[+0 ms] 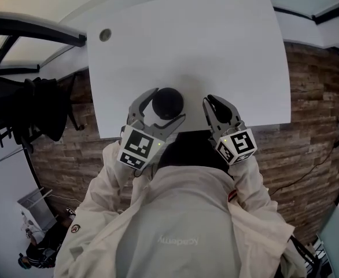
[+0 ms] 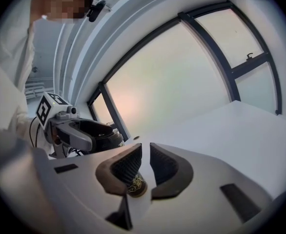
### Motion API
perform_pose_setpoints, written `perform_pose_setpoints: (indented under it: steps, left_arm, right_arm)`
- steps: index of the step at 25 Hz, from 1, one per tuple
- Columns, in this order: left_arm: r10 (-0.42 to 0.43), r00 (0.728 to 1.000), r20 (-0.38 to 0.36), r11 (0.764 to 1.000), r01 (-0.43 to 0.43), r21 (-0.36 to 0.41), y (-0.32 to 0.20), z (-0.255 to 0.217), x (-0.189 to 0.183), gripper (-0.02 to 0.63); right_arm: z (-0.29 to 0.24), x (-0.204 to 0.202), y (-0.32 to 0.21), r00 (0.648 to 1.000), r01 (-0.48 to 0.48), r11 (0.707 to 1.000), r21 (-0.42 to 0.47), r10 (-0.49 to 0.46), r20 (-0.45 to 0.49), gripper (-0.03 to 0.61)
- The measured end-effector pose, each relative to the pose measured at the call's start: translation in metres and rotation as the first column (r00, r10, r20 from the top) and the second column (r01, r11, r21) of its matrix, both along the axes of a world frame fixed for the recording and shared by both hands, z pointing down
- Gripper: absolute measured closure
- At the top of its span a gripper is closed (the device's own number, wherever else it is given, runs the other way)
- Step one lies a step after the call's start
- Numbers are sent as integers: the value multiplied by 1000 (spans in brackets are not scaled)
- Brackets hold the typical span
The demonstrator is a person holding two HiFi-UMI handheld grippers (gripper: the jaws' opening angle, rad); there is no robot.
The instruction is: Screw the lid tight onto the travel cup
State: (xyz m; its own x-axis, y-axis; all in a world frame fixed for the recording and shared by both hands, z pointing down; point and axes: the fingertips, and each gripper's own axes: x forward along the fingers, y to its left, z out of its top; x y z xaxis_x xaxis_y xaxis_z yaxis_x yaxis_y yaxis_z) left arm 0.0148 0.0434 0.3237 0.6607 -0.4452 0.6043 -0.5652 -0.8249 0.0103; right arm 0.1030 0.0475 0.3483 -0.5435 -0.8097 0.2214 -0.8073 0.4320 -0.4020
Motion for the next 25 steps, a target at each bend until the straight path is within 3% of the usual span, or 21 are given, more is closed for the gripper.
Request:
perform_pose_setpoints:
  steps: [1, 3, 7, 13, 17, 21, 25]
  left_arm:
    - [-22, 1000, -18, 1000, 22, -3, 0, -2, -2, 193]
    - [-70, 996, -53, 997, 69, -24, -1, -4, -7, 193]
    - [-168, 979, -113, 985, 162, -52, 1, -2, -12, 193]
    - [-241, 962, -128, 971, 239, -26, -1, 7, -10, 192]
    - [-352, 926, -141, 936, 353, -17, -10, 4, -13, 192]
    - [-447, 881, -155, 890, 456, 24, -17, 7, -16, 192]
    - [-513, 839, -182, 847, 529, 54, -29, 7, -21, 192]
  right_arm:
    - [2, -4, -1, 999, 33, 999, 5, -33, -7, 531]
    - [11, -14, 0, 992, 122, 992, 10, -122, -35, 346]
    - [33, -38, 12, 933, 333, 943, 14, -328, -146, 232]
    - [49, -83, 28, 841, 535, 845, 30, -528, -119, 170]
    - [53, -112, 20, 788, 608, 792, 58, -592, -169, 164]
    - [54, -128, 9, 793, 605, 788, 111, -583, -178, 164]
    - [54, -140, -4, 821, 568, 807, 161, -543, -174, 164]
